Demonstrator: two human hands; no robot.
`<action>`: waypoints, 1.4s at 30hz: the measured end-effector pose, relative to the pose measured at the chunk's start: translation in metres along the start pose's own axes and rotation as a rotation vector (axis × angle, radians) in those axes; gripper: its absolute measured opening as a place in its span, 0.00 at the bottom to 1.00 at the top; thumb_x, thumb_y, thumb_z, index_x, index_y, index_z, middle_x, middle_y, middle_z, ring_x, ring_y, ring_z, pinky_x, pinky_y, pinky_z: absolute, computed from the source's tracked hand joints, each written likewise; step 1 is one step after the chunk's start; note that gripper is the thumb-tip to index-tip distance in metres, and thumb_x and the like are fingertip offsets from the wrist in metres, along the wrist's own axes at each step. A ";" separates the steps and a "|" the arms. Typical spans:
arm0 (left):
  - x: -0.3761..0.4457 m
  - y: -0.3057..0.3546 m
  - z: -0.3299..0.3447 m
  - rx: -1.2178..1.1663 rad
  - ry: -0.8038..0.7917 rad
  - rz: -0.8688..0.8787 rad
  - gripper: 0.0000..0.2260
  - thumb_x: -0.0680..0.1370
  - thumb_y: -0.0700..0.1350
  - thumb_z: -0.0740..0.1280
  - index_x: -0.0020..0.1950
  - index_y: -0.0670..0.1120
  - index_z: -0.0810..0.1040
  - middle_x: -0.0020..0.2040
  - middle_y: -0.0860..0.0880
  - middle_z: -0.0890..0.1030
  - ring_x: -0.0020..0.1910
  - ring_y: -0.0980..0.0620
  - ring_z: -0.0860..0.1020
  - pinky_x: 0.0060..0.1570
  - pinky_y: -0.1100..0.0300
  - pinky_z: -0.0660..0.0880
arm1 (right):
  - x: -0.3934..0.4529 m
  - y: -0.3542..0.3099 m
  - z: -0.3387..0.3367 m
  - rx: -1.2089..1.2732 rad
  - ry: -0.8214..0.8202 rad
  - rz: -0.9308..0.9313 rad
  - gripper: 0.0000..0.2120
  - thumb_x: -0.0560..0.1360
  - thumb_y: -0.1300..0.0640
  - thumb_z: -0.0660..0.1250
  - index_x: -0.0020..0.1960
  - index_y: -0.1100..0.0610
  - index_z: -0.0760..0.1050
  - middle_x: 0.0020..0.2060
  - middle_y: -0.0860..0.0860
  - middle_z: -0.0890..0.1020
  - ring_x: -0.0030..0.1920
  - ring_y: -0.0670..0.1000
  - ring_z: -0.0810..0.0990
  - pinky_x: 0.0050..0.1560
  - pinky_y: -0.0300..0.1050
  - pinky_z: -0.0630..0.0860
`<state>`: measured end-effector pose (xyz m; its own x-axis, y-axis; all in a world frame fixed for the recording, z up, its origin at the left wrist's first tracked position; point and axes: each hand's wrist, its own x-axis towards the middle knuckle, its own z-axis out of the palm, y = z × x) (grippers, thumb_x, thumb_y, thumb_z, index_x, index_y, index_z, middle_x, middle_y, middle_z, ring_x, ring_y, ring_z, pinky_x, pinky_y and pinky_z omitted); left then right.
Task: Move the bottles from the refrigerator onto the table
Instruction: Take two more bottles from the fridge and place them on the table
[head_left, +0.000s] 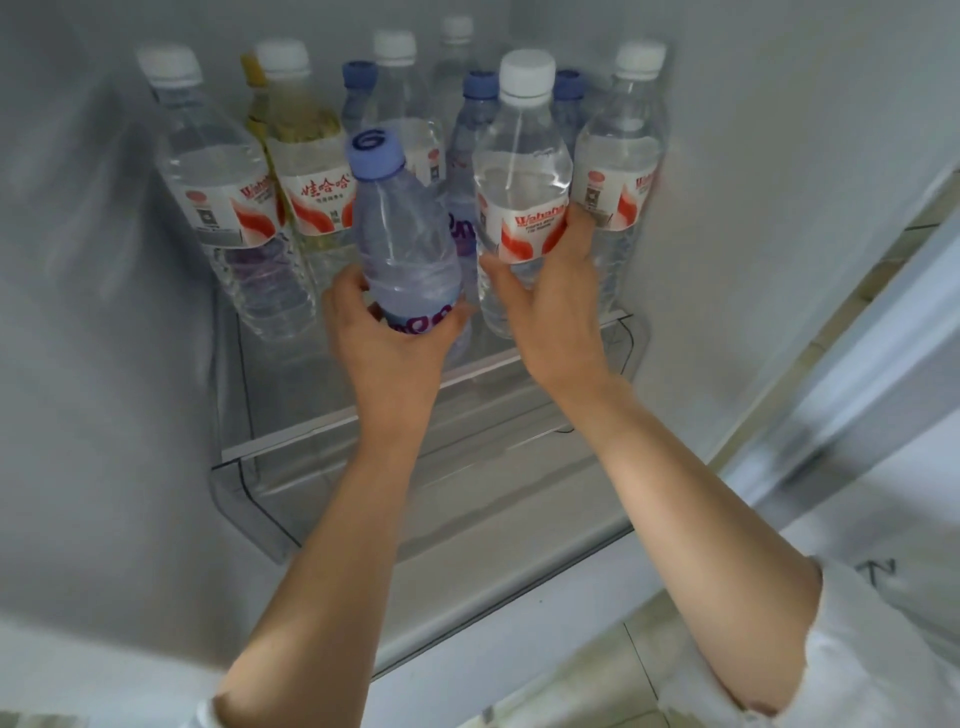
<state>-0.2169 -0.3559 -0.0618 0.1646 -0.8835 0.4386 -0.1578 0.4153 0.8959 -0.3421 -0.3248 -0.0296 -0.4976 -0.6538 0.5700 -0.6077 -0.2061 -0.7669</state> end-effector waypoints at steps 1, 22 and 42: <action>-0.001 0.001 -0.001 -0.001 0.013 0.010 0.34 0.60 0.51 0.82 0.61 0.41 0.73 0.57 0.45 0.77 0.55 0.51 0.79 0.54 0.55 0.79 | -0.003 -0.003 -0.005 0.004 0.009 -0.007 0.33 0.73 0.55 0.72 0.70 0.65 0.59 0.63 0.56 0.74 0.62 0.49 0.75 0.57 0.25 0.69; -0.168 0.068 -0.041 -0.029 -0.322 -0.143 0.30 0.59 0.46 0.83 0.58 0.49 0.75 0.51 0.55 0.83 0.48 0.55 0.82 0.48 0.53 0.81 | -0.194 -0.010 -0.175 -0.088 0.086 0.272 0.27 0.70 0.51 0.74 0.62 0.57 0.65 0.53 0.47 0.78 0.51 0.43 0.78 0.51 0.31 0.74; -0.543 0.116 -0.041 -0.005 -1.266 -0.246 0.32 0.64 0.45 0.81 0.63 0.46 0.70 0.51 0.53 0.79 0.48 0.53 0.80 0.40 0.73 0.77 | -0.541 -0.042 -0.416 -0.299 0.582 1.066 0.29 0.68 0.53 0.75 0.62 0.53 0.64 0.55 0.48 0.76 0.51 0.49 0.77 0.47 0.28 0.70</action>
<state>-0.2843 0.1808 -0.1927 -0.8446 -0.5247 -0.1068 -0.2508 0.2114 0.9447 -0.3047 0.3409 -0.1834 -0.9811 0.0408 -0.1890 0.1869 0.4506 -0.8729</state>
